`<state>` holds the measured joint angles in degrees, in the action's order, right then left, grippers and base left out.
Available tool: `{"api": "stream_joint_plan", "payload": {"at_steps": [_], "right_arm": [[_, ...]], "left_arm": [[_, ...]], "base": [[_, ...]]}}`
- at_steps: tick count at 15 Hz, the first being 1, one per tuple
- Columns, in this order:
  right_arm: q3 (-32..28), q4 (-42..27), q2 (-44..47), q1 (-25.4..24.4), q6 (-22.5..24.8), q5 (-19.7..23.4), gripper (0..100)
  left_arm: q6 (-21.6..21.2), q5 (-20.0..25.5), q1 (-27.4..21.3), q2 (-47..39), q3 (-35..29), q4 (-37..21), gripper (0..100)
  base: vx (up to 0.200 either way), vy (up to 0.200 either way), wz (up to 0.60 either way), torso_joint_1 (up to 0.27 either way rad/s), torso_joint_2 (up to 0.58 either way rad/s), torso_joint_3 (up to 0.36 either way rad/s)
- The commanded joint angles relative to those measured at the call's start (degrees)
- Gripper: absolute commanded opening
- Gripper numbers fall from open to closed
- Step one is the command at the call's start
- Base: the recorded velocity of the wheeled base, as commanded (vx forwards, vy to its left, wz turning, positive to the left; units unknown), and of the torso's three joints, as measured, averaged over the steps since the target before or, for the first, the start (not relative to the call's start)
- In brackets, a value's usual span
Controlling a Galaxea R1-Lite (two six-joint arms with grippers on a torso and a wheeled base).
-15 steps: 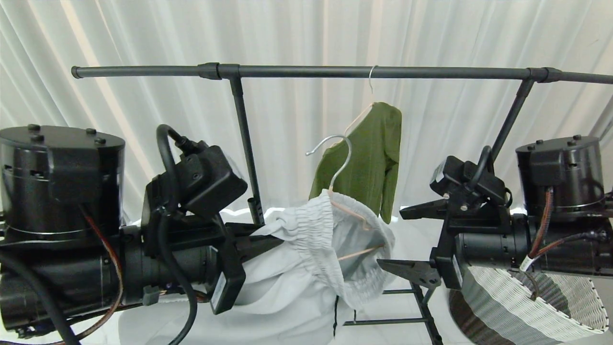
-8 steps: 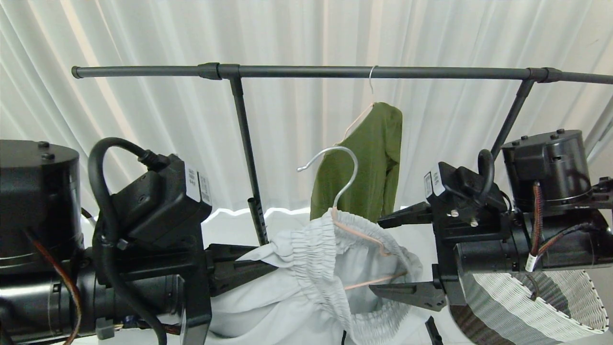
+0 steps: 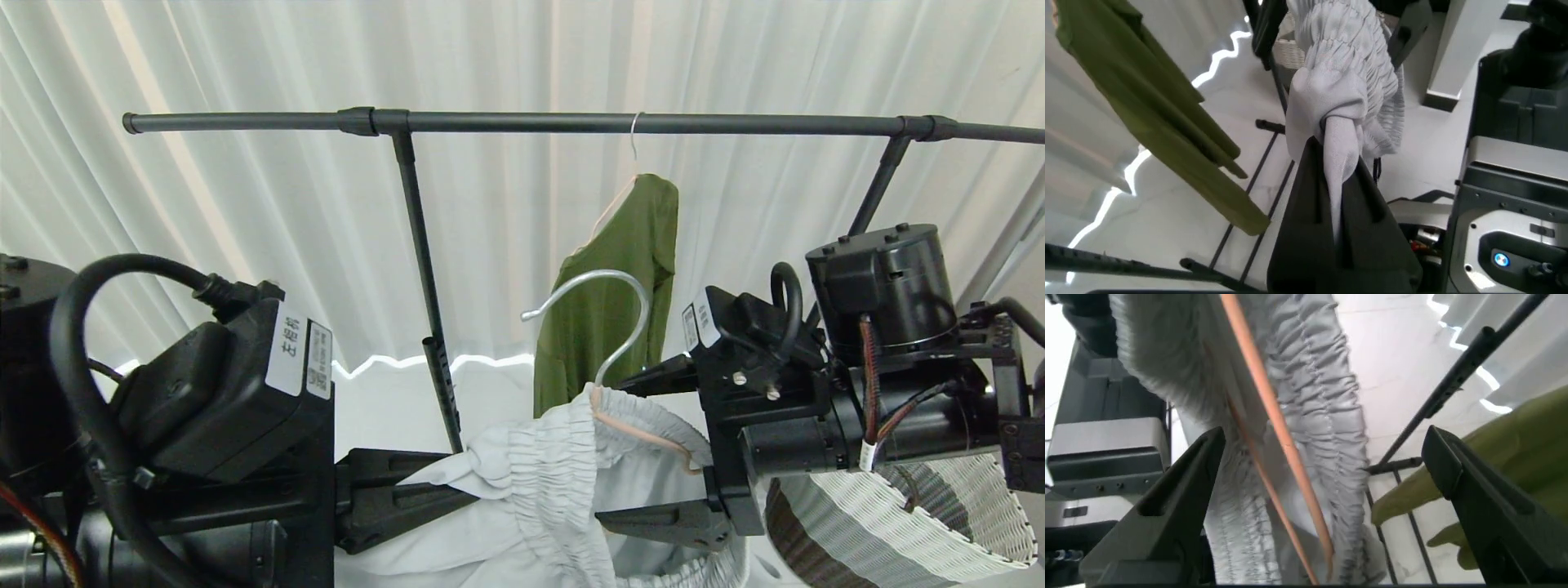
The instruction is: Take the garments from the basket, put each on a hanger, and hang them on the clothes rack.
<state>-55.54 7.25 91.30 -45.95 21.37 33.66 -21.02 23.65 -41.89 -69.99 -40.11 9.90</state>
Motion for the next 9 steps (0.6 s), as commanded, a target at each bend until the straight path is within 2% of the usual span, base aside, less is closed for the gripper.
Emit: {"api": "stream_joint_plan", "payload": {"at_steps": [1,5,6,9], "right_arm": [[-0.01,-0.75,0.20,-1.08,0.08,0.00,100],[-0.09,-1.19,0.11,-1.78,0.08,0.09,100],[-0.01,-1.19,0.11,-1.78,0.08,0.00,0],[0.08,-1.19,0.11,-1.78,0.16,-0.08,0]], "left_arm": [[0.01,-0.01,-0.12,0.46,-0.06,0.03,0],[0.01,-0.01,-0.12,0.55,-0.06,0.03,0],[0.01,-0.01,-0.12,0.64,-0.06,0.03,0],[-2.01,-0.01,-0.12,0.55,0.20,0.03,0]], "base": [[0.000,0.000,0.00,0.000,0.00,0.000],[0.000,0.000,0.00,0.000,0.00,0.000],[0.000,0.000,0.00,0.000,0.00,0.000],[0.000,0.000,0.00,0.000,0.00,0.000]]}}
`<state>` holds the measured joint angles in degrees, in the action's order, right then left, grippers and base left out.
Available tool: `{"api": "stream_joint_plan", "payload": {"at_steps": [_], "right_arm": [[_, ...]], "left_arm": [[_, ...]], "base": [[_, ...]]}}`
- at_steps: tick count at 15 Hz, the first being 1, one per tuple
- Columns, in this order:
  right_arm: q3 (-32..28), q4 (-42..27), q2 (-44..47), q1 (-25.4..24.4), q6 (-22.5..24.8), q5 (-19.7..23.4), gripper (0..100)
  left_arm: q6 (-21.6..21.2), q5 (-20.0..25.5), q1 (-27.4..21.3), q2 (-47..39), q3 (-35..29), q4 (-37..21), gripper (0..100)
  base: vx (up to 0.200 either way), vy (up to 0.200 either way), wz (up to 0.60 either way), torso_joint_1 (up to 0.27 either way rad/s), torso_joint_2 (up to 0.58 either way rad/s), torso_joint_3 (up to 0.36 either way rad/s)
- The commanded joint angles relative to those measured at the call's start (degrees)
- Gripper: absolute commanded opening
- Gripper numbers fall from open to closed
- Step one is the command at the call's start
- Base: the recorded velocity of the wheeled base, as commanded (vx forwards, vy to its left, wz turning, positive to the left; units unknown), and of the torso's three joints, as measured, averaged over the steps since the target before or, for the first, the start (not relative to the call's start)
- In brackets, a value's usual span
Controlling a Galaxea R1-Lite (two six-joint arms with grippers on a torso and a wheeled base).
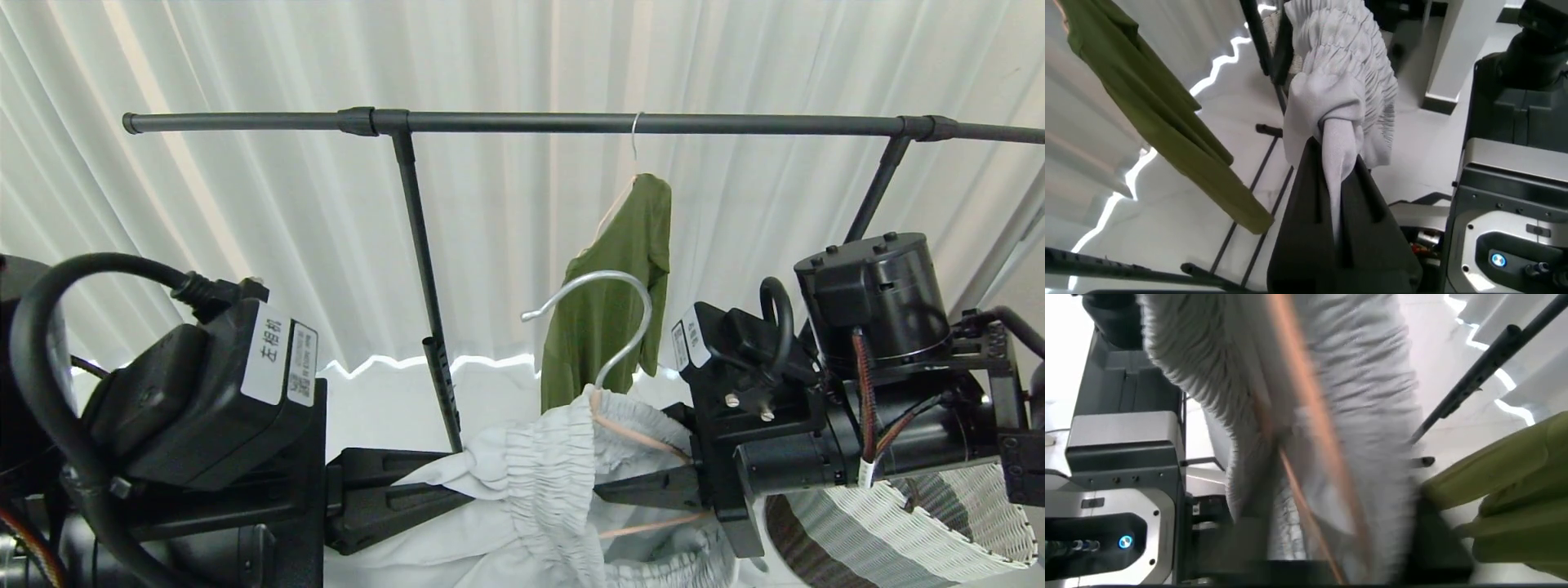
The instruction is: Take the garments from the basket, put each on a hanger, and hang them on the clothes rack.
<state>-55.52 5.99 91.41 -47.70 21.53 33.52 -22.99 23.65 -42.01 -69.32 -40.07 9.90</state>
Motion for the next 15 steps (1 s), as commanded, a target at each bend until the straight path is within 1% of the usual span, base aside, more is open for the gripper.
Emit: {"api": "stream_joint_plan", "payload": {"at_steps": [1,4,6,7,10,12,15], "right_arm": [[-0.03,0.08,0.00,-0.02,0.18,-0.04,0],[-0.21,-0.01,-0.09,0.33,1.76,-0.21,0],[-0.21,-0.36,-0.88,0.33,1.76,-0.21,0],[-0.21,-0.71,-1.14,0.33,1.76,-0.21,0],[-1.26,-4.49,-3.95,0.33,1.85,-0.30,0],[-2.58,-8.97,-6.15,0.33,3.26,-0.39,0],[-2.23,-10.64,-8.00,0.42,3.70,-0.74,0]], "left_arm": [[-1.44,-0.10,0.17,-0.21,0.34,0.03,0],[-1.71,-0.10,0.17,-0.12,0.61,0.03,0],[-1.79,-0.10,0.17,-0.12,0.52,0.03,0],[-1.79,-0.10,0.17,-0.21,0.52,0.03,100],[-1.71,-0.18,0.35,-0.65,0.96,0.03,100],[-1.71,-0.18,1.93,-0.56,0.96,0.03,100],[-1.62,-0.18,5.01,-0.21,1.75,0.12,100]], "base": [[0.000,0.000,0.00,0.000,0.00,0.000],[0.000,0.000,0.00,0.000,0.00,0.000],[0.000,0.000,0.00,0.000,0.00,0.000],[0.000,0.000,0.00,0.000,0.00,0.000],[0.000,0.000,0.00,0.000,0.00,0.000],[0.000,0.000,0.00,0.000,0.00,0.000],[0.000,0.000,0.00,0.000,0.00,0.000]]}}
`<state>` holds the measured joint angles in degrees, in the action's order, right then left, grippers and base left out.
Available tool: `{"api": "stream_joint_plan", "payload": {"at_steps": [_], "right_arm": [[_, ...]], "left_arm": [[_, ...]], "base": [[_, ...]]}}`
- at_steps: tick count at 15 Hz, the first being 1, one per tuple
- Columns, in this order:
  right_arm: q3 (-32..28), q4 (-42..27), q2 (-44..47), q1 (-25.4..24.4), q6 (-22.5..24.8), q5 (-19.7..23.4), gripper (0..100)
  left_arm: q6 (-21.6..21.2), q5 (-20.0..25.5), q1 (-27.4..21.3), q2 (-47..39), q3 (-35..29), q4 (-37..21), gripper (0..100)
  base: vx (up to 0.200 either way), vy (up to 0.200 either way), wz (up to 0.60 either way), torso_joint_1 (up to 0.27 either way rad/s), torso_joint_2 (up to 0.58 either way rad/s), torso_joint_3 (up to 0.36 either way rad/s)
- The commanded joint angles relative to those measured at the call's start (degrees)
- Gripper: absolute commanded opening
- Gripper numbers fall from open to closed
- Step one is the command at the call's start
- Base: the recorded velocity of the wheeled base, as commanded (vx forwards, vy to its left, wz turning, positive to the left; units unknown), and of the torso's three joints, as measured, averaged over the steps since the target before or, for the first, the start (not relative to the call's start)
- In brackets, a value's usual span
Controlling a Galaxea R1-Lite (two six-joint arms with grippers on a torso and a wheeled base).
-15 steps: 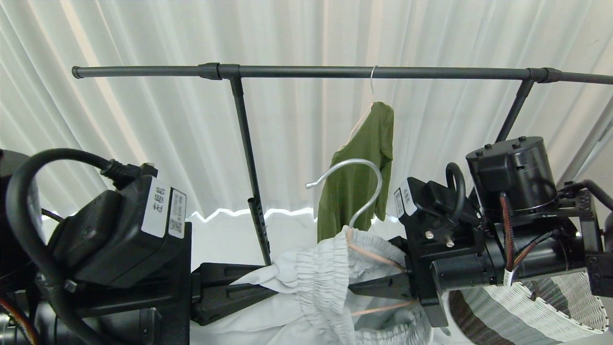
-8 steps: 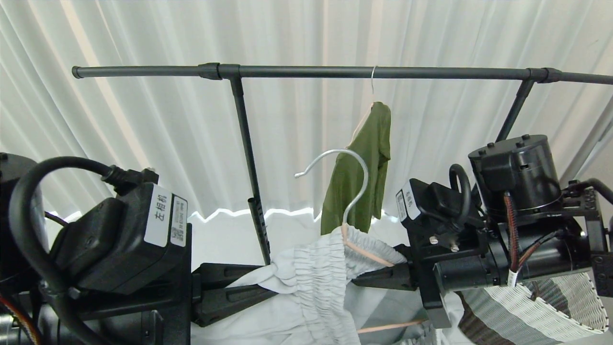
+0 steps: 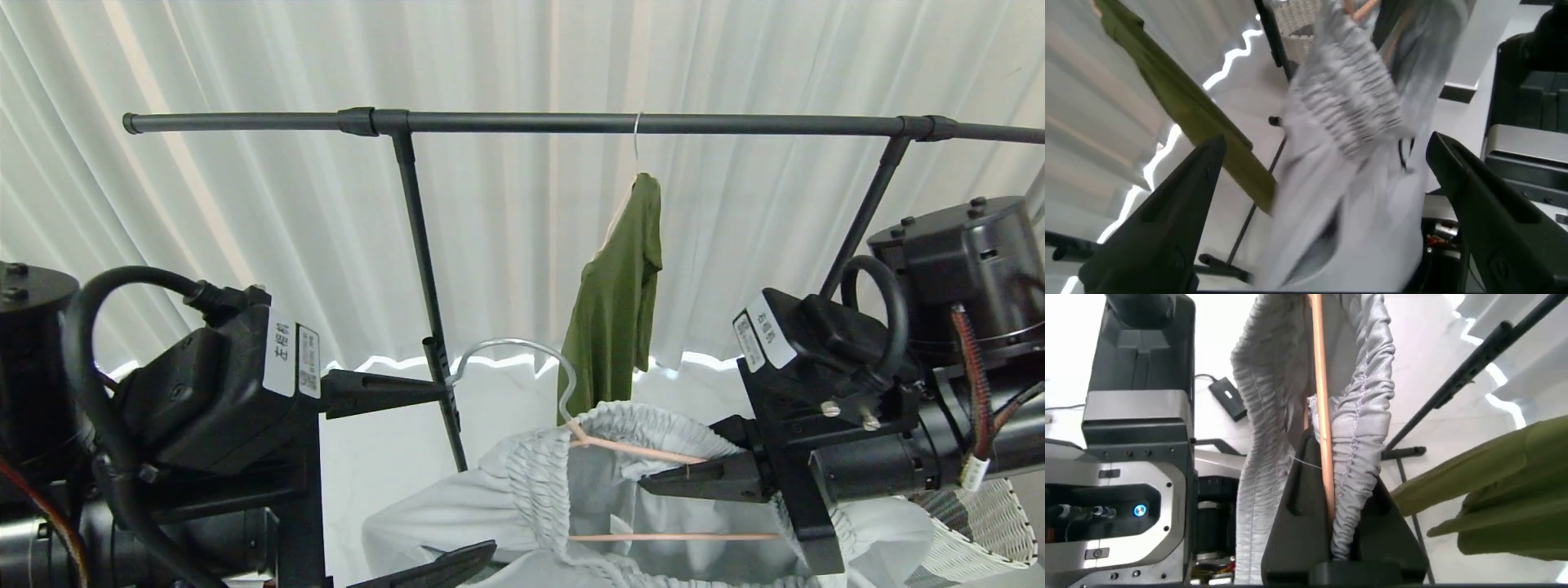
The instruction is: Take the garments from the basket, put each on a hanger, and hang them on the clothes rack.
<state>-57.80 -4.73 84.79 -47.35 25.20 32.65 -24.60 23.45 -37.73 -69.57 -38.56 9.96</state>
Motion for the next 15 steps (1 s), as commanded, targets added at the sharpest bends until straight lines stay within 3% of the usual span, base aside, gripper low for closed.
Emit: {"api": "stream_joint_plan", "payload": {"at_steps": [1,7,10,12,15], "right_arm": [[-0.04,-0.54,-1.90,0.41,0.03,-0.74,0],[-3.64,-0.54,1.79,3.93,-2.17,-8.83,0],[-7.33,-0.10,4.60,2.44,-6.30,-14.28,0],[-8.65,-0.10,5.57,1.73,-6.74,-15.16,0],[-9.26,-0.02,6.80,0.24,-6.83,-16.39,0]], "left_arm": [[-0.01,-0.08,1.61,0.23,0.85,0.15,100],[1.92,-0.08,3.80,1.02,1.91,0.68,100],[12.82,-0.60,2.93,0.14,-2.05,0.68,100],[16.95,-5.09,2.75,-1.18,-2.93,0.68,100],[17.48,-10.97,2.57,-4.96,-3.19,1.99,100]], "base": [[0.000,0.000,0.00,0.000,0.00,0.000],[0.000,0.000,0.00,0.000,0.00,0.000],[0.000,0.000,0.00,0.000,0.00,0.000],[0.000,0.000,0.00,0.000,0.00,0.000],[0.000,0.000,0.00,0.000,0.00,0.000]]}}
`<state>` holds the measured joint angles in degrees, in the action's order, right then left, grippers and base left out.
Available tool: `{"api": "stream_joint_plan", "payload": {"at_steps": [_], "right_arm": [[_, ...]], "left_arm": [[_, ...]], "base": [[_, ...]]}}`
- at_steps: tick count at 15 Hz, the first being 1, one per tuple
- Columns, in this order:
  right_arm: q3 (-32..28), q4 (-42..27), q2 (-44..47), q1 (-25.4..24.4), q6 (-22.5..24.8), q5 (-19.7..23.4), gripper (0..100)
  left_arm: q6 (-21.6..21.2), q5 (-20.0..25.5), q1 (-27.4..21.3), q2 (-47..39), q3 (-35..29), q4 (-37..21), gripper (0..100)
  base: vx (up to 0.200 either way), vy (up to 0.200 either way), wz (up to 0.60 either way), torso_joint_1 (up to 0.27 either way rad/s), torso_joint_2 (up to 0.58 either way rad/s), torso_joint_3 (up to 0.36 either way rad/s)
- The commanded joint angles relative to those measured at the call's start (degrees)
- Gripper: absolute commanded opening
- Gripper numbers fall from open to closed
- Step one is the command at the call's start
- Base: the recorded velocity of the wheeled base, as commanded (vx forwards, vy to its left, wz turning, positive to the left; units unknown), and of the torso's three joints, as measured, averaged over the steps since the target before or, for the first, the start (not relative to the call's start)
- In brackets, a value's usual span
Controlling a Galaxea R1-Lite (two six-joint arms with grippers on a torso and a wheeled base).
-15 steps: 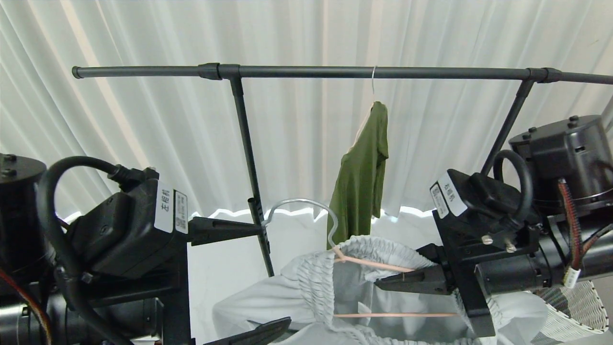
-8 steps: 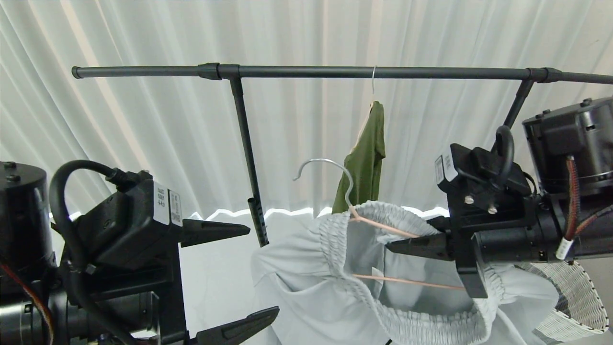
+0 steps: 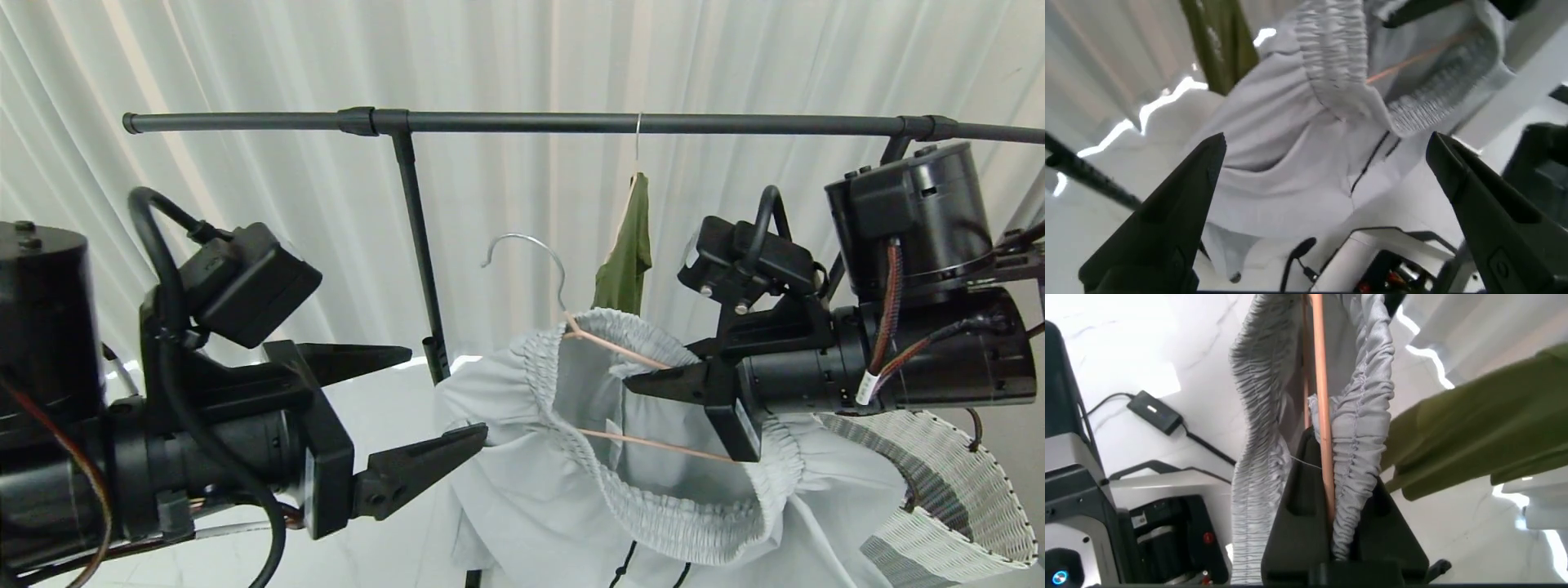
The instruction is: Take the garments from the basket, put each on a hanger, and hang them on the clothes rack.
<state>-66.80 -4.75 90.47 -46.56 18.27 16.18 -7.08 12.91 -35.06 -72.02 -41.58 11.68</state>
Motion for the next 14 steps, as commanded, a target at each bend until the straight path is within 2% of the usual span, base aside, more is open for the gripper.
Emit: {"api": "stream_joint_plan", "payload": {"at_steps": [1,6,9,14], "right_arm": [[-0.52,0.01,1.29,-0.82,-0.26,-0.36,0],[-1.84,0.71,3.58,-1.52,-1.40,-3.17,0],[-1.84,1.15,4.19,-1.52,-1.75,-5.37,0],[-2.19,1.24,3.66,-1.52,-2.10,-5.63,0]], "left_arm": [[-0.04,-2.80,-1.06,-4.09,-0.52,1.24,100],[0.32,-12.73,-6.69,-9.89,-4.47,2.74,100],[0.32,-21.00,-11.17,-10.86,-4.56,3.79,100],[2.34,-28.11,-11.70,-19.21,-6.67,7.31,100]], "base": [[0.000,0.000,0.00,0.000,0.00,0.000],[0.000,0.000,0.00,0.000,0.00,0.000],[0.000,0.000,0.00,0.000,0.00,0.000],[0.000,0.000,0.00,0.000,0.00,0.000]]}}
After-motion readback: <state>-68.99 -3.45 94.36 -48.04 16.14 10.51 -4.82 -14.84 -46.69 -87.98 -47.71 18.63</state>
